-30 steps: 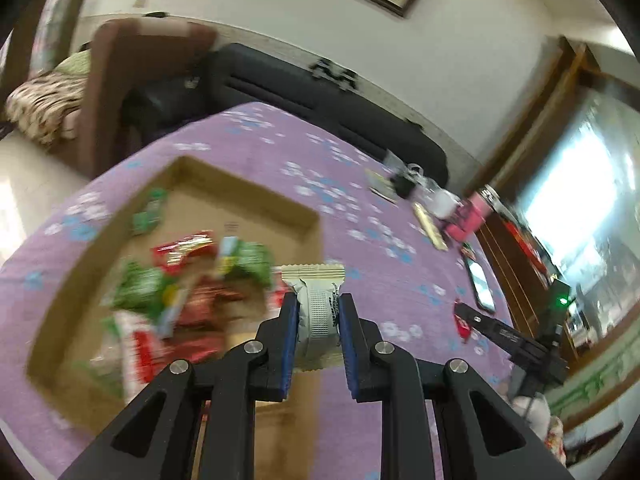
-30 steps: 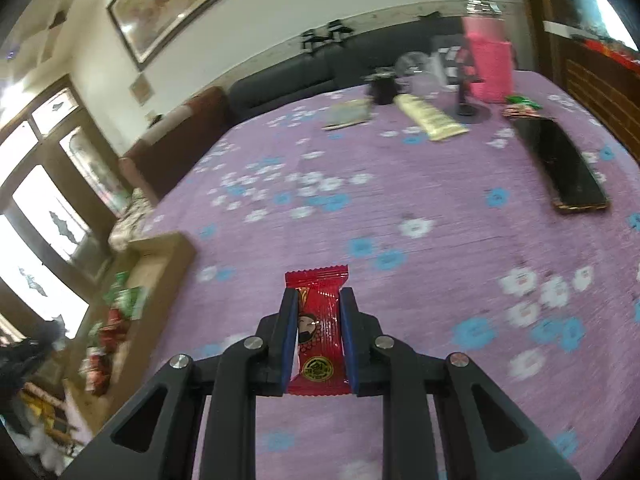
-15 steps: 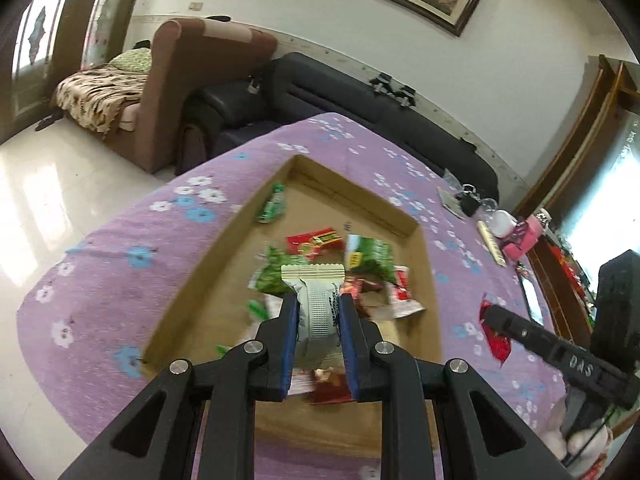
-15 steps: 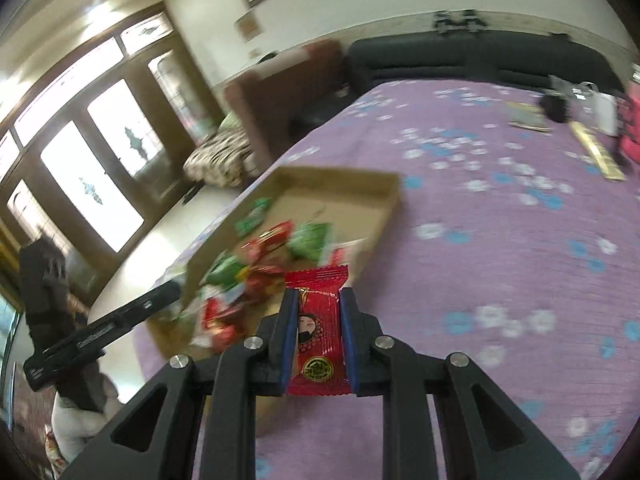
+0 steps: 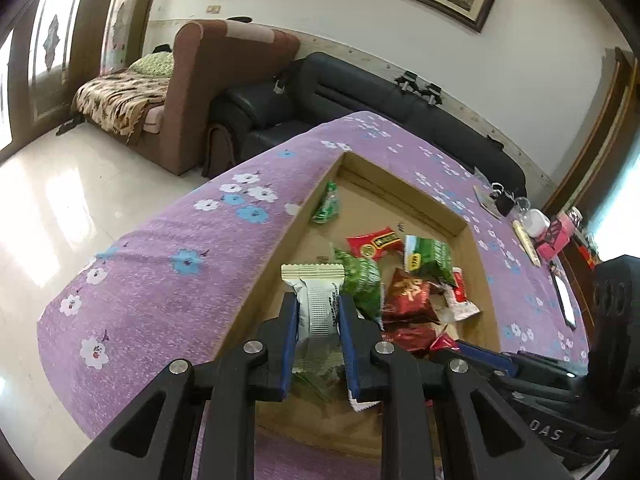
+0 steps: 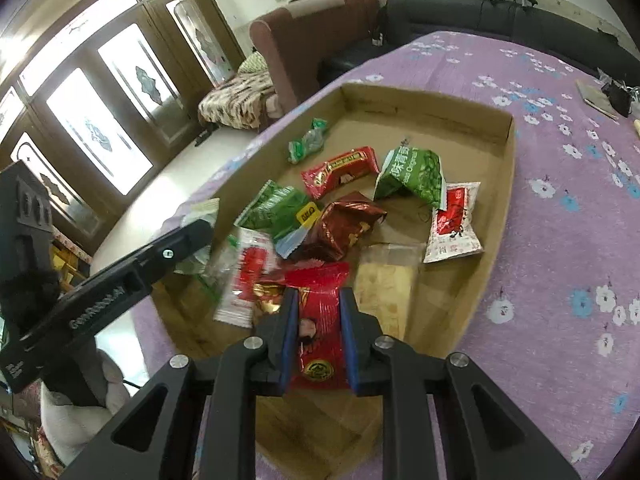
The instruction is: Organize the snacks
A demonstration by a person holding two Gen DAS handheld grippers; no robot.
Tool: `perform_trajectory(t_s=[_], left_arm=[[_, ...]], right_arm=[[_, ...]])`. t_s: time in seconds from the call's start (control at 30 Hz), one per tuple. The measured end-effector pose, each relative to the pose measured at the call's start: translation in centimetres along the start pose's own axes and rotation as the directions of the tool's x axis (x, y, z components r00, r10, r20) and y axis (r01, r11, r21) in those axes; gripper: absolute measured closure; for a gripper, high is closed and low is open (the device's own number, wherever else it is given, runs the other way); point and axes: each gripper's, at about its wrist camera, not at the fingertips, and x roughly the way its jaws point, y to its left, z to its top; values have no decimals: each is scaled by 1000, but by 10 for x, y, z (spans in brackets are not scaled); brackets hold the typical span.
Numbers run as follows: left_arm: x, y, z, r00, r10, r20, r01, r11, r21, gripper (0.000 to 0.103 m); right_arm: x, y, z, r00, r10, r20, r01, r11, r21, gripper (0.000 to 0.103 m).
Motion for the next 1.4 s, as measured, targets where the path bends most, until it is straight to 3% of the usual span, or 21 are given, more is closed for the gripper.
perform_trajectory(t_s=[0.13, 0.33, 0.6, 0.73, 1.03, 1.23, 1.4], left_arm=[[0, 7, 1, 1000, -13, 2, 13, 999, -32, 80], [-8, 1, 3, 999, -35, 22, 36, 999, -25, 61], [-27, -16, 4, 997, -19, 76, 18, 1000, 13, 46], [-40, -29, 4, 993, 14, 116, -21, 998, 55, 37], [-63, -61, -7, 964, 152, 218, -185, 973, 140, 11], [-62, -86, -16, 967, 142, 210, -187, 959, 212, 10], [-58, -102, -21, 971, 149, 185, -193, 950, 247, 9]], right_arm=[[10, -4, 4, 1000, -25, -10, 25, 1000, 6, 83], [15, -5, 15, 996, -93, 9, 93, 996, -16, 83], [12, -1, 6, 1000, -21, -22, 21, 1000, -8, 81], [-2, -5, 2, 1000, -5, 11, 5, 1000, 24, 63], [-49, -22, -21, 990, -26, 141, 16, 997, 76, 53], [-68, -23, -39, 971, -124, 207, 119, 992, 38, 45], [-75, -26, -47, 963, -143, 228, 141, 990, 26, 44]])
